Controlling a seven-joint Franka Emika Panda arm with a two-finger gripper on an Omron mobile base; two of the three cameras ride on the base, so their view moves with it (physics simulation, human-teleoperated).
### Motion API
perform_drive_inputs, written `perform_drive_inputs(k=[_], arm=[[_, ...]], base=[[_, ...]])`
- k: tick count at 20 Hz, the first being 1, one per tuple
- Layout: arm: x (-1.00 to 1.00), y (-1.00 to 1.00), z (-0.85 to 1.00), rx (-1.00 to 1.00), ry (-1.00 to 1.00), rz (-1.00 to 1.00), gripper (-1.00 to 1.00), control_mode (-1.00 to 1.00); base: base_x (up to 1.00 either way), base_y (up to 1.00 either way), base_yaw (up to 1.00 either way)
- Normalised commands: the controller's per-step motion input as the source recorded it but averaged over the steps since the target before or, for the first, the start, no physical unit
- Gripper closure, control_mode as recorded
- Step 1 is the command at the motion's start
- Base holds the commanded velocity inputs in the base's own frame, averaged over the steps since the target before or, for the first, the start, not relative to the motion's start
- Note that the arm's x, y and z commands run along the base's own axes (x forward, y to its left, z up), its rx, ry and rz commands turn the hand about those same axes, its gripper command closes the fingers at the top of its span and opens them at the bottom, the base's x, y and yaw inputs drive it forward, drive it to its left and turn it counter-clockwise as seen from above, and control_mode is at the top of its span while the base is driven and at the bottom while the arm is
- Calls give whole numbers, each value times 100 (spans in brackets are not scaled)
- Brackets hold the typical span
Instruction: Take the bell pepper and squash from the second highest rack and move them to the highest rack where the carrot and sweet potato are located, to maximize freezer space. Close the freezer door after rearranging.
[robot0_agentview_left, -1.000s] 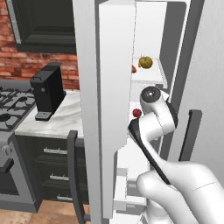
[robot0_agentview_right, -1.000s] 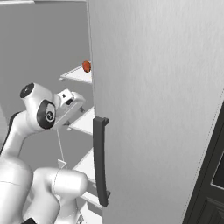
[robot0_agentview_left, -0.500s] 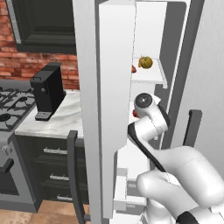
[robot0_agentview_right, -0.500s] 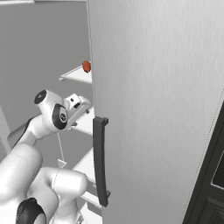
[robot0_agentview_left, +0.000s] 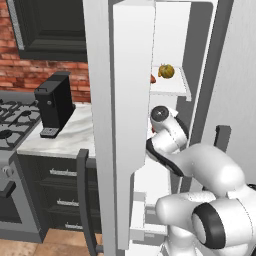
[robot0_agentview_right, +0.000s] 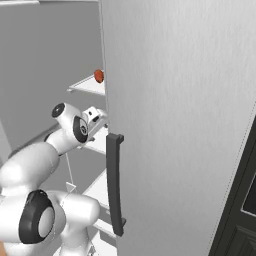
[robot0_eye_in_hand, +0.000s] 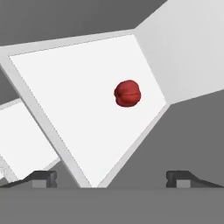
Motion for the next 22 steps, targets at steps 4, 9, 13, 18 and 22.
perform_drive_inputs(k=[4,9,13,18,22], arm=[[33,-14,-14,0,14,0,-100,-100],[31,-12,-20,0,16,0,-100,-100],[35,-9,-35,0,1,0,-100,-100],[32,-8,-40,0,0,0,-100,-100],[36,-6,-32,0,0,0,-100,-100]], base=[[0,0,0],[0,0,0],[0,0,0],[0,0,0],[0,0,0]])
